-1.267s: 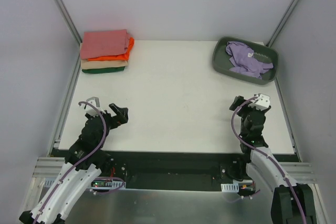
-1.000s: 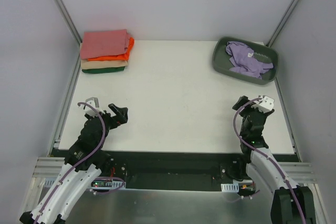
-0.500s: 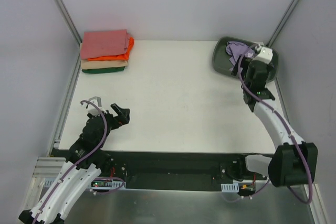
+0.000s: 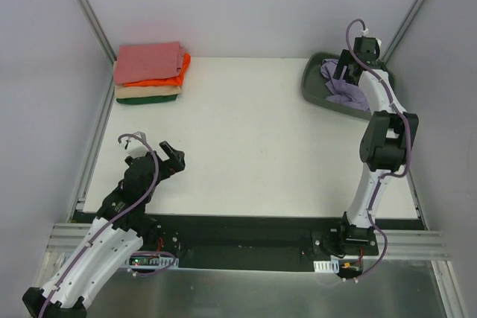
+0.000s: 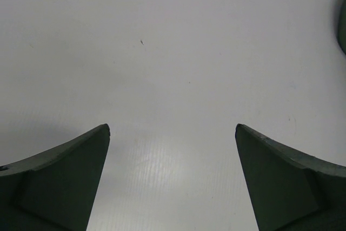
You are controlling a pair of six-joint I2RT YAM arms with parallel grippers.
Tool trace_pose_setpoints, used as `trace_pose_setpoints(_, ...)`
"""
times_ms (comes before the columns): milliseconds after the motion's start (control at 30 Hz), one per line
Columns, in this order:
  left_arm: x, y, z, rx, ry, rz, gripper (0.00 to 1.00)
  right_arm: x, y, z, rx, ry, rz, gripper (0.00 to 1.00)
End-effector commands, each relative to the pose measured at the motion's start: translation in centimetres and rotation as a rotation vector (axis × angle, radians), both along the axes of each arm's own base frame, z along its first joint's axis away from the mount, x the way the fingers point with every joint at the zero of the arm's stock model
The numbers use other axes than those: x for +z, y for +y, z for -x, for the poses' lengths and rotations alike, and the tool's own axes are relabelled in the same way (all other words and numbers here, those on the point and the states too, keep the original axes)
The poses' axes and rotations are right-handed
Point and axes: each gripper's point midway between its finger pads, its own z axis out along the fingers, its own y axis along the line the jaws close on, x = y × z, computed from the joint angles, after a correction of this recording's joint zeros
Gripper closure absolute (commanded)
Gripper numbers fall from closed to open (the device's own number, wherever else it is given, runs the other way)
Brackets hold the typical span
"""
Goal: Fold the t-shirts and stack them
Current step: Grab crumpled tshirt from bin with the right arm
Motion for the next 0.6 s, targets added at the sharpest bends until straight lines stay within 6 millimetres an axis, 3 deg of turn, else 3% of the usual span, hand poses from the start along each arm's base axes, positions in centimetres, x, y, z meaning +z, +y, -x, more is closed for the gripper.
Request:
trace_pose_setpoints(0, 1.9, 0.3, -1.1, 0.049, -0.043, 0.011, 0.01, -2.6, -1.4, 0.5, -0.037, 0.127, -0.035, 0.04)
trace_pose_setpoints(200, 1.7, 0.4, -1.4, 0.057, -0.03, -0.002, 0.01, -9.1, -1.8, -0.2, -0.008, 0.231, -0.209, 0.04)
trace_pose_setpoints(367, 1.7, 0.4, -1.4, 0.067, -0.03, 0.005, 0.01, -11.1, -1.7, -1.1, 0.05, 0.281, -0.269, 0.01)
trace_pose_setpoints(400, 1.8, 0.4, -1.4, 0.062, -0.031, 0.007, 0.01, -10.9, -2.1, -1.3, 0.048, 0.275, -0.255, 0.08)
trace_pose_setpoints(500, 1.8, 0.2, -1.3, 0.053, -0.032, 0.014, 0.01, -9.2, -3.0, -2.3, 0.04, 0.228, -0.207, 0.5)
trace_pose_setpoints(567, 2.0, 0.1, -1.3, 0.05, -0.035, 0.022, 0.01, -7.2, -3.1, -3.0, 0.069, 0.185, -0.19, 0.71)
